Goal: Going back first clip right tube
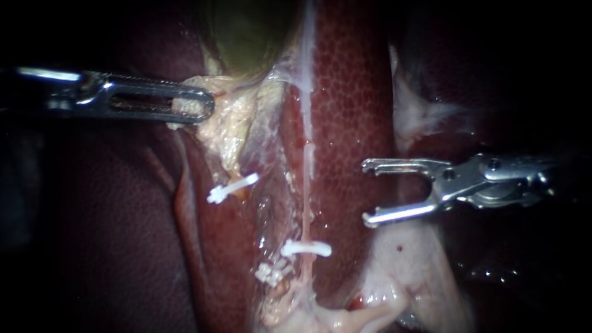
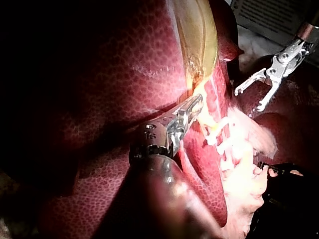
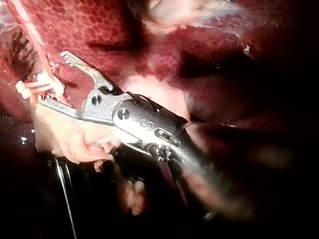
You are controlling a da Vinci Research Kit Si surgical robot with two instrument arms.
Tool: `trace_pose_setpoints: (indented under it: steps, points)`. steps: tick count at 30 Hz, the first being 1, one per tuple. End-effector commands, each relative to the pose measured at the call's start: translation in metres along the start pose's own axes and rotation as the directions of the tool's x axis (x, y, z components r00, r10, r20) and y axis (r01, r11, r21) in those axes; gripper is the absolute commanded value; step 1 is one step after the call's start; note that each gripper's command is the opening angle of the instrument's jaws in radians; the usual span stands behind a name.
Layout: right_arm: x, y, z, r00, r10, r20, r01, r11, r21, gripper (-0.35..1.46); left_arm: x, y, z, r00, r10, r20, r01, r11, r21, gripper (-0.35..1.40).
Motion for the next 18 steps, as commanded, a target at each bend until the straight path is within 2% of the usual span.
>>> trace_pose_setpoints:
  steps: [1,7,18]
  points:
    - [0.0005,-0.0002,-0.0002,1.000,-0.012,0.000,0.012,1.000,0.002,0.60,0.0001,0.0000,0.0001,1.0000,0.000,0.001,0.000,1.000,-0.001,-0.35]
    - [0.0015,-0.0008,-0.0004,0.999,-0.032,-0.002,0.032,0.999,0.005,0.60,0.0008,0.0003,0.0014,1.0000,-0.003,0.004,0.003,1.000,-0.004,-0.35]
    - [0.0014,-0.0009,-0.0003,0.999,-0.033,-0.002,0.033,0.999,0.005,0.60,0.0038,0.0017,0.0071,0.9995,0.006,-0.031,-0.006,1.000,0.010,-0.35]
